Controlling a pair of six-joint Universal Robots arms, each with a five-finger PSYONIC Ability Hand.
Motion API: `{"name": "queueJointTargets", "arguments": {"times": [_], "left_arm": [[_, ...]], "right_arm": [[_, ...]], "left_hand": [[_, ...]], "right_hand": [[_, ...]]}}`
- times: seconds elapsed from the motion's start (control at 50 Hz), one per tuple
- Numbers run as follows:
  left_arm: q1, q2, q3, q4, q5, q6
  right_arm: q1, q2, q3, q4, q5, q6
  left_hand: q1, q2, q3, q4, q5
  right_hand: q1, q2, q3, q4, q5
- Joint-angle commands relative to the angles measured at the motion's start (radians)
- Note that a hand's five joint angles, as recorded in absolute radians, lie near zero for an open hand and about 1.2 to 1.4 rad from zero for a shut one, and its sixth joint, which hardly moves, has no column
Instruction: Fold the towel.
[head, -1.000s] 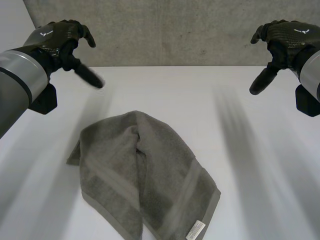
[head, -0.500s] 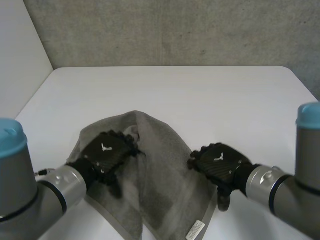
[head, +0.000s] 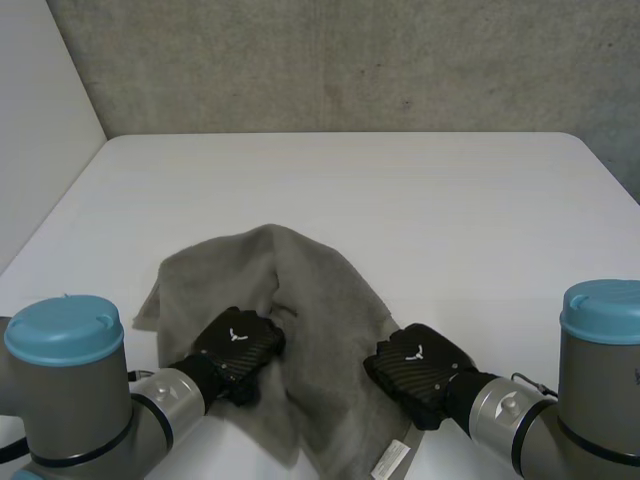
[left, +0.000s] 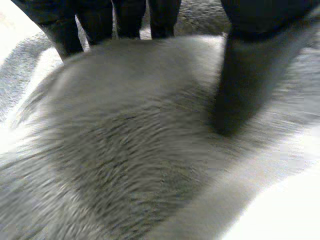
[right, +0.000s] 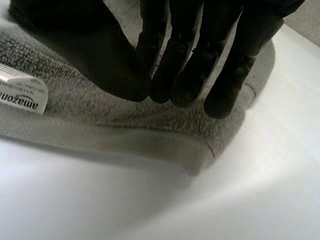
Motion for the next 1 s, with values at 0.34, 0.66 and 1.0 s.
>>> {"name": "queueJointTargets", "arguments": {"times": [0.34, 0.66, 1.0], "left_arm": [[0.27, 0.226, 0.14, -0.007, 0.058, -0.015], [0.346, 0.039, 0.143, 0.002, 0.125, -0.152], [0.413, 0.022, 0.104, 0.038, 0.127, -0.189]], "right_arm": [[-0.154, -0.007, -0.216, 0.073, -0.011, 0.216], [0.115, -0.03, -0.154, -0.003, 0.07, 0.313], [0.389, 0.226, -0.407, -0.122, 0.202, 0.314]], "left_hand": [[0.415, 0.365, 0.412, 0.385, 0.415], [-0.151, -0.202, -0.155, -0.182, -0.151], [-0.28, -0.331, -0.284, -0.311, -0.28]], "right_hand": [[0.067, 0.085, 0.095, 0.088, 0.067], [-1.15, -1.132, -1.122, -1.129, -1.15], [-0.971, -0.953, -0.943, -0.95, -0.971]]}}
